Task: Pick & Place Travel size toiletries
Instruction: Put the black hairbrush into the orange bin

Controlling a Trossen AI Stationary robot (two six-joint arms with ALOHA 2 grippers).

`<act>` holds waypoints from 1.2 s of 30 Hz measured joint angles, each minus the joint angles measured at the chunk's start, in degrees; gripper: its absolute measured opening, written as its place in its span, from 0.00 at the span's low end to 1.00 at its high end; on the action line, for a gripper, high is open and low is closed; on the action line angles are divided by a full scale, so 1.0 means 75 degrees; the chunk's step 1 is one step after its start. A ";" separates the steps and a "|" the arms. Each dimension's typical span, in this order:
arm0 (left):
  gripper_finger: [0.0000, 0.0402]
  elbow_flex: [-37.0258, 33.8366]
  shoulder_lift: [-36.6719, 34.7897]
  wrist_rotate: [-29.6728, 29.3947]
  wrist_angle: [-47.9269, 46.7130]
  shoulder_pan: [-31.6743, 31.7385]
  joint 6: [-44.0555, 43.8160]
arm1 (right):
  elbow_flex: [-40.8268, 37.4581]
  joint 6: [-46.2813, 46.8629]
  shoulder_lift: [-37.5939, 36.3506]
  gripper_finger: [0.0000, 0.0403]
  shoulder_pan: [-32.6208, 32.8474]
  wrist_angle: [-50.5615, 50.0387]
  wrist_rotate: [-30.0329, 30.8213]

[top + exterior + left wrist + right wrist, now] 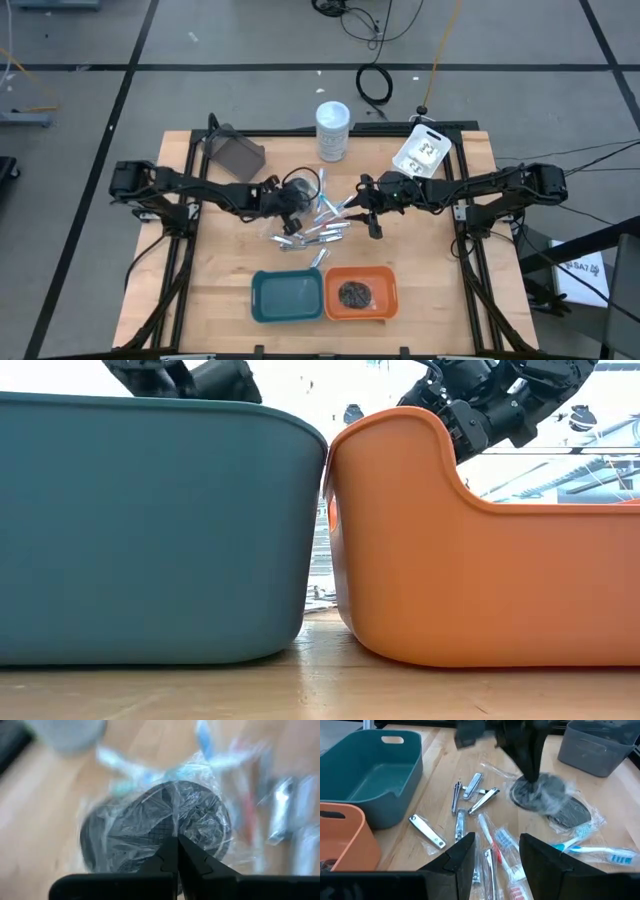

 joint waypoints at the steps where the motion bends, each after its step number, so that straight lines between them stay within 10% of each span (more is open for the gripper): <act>1: 0.00 0.0004 -0.0164 -0.0003 0.0103 -0.0028 0.0136 | -0.0001 0.0000 0.0000 0.35 0.0000 0.0001 0.0004; 7: 0.00 0.0003 -0.0767 0.0545 0.0804 -0.0152 0.0926 | 0.0002 -0.0089 0.0000 0.35 0.0000 -0.0019 0.0016; 15: 0.00 0.0009 -0.0913 0.3296 0.2510 -0.0243 0.1981 | 0.0002 -0.0289 0.0000 0.35 0.0000 -0.0211 0.0040; 22: 0.00 0.0009 -0.0913 0.5190 0.3774 -0.0002 0.0747 | 0.0002 -0.0854 0.0000 0.35 0.0000 -0.0143 0.0052; 36: 0.00 -0.0020 -0.0913 0.5368 0.3684 0.0120 0.0585 | 0.0002 -0.2948 0.0000 0.45 0.0216 0.2059 -0.0229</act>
